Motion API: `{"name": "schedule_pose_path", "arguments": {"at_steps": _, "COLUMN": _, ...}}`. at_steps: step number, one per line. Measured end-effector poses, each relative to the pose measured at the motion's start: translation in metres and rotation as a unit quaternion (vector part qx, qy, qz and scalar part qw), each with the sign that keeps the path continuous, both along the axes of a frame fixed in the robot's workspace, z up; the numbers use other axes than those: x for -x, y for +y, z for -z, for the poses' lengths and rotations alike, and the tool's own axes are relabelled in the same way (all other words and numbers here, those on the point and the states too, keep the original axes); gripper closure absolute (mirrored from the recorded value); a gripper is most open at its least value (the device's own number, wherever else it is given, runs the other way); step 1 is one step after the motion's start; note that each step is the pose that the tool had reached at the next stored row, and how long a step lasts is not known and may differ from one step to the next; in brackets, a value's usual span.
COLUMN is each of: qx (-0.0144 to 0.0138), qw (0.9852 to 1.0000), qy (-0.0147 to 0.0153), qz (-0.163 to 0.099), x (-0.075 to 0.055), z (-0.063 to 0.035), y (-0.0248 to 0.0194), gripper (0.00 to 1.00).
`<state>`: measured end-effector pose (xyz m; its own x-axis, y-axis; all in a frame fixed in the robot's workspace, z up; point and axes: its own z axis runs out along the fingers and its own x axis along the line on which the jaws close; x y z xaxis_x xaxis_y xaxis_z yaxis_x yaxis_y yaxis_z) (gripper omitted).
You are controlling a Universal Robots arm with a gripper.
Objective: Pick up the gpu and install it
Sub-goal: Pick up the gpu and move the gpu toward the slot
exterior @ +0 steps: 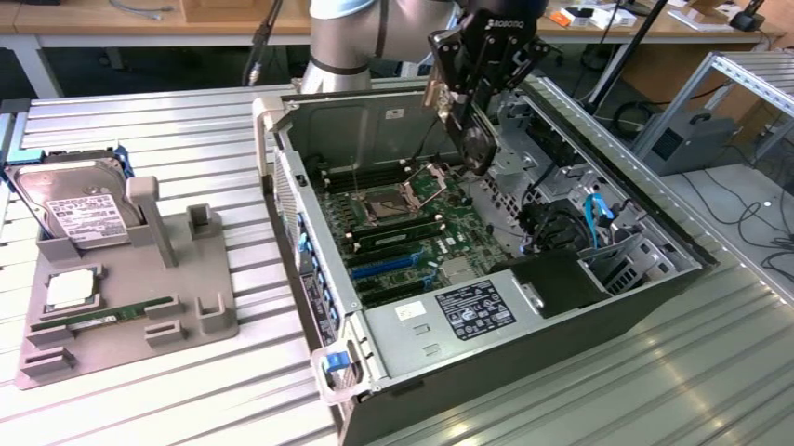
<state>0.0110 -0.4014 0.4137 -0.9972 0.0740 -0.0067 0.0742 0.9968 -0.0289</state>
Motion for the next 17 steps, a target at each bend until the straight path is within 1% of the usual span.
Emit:
{"name": "schedule_pose_path", "arguments": {"at_steps": 2, "qx": 0.0, "qw": 1.0, "qy": 0.0002, "qz": 0.0, "x": -0.006, "z": 0.0003, "y": -0.0001, "gripper": 0.73}}
{"name": "schedule_pose_path", "arguments": {"at_steps": 6, "qx": 0.0, "qw": 1.0, "qy": 0.0004, "qz": 0.0, "x": -0.015, "z": 0.0007, "y": -0.0001, "gripper": 0.73}}
{"name": "schedule_pose_path", "arguments": {"at_steps": 13, "qx": 0.0, "qw": 1.0, "qy": 0.0004, "qz": 0.0, "x": -0.017, "z": 0.0027, "y": -0.0029, "gripper": 0.73}}
{"name": "schedule_pose_path", "arguments": {"at_steps": 17, "qx": 0.0, "qw": 1.0, "qy": 0.0004, "qz": 0.0, "x": -0.019, "z": 0.0036, "y": -0.0035, "gripper": 0.73}}
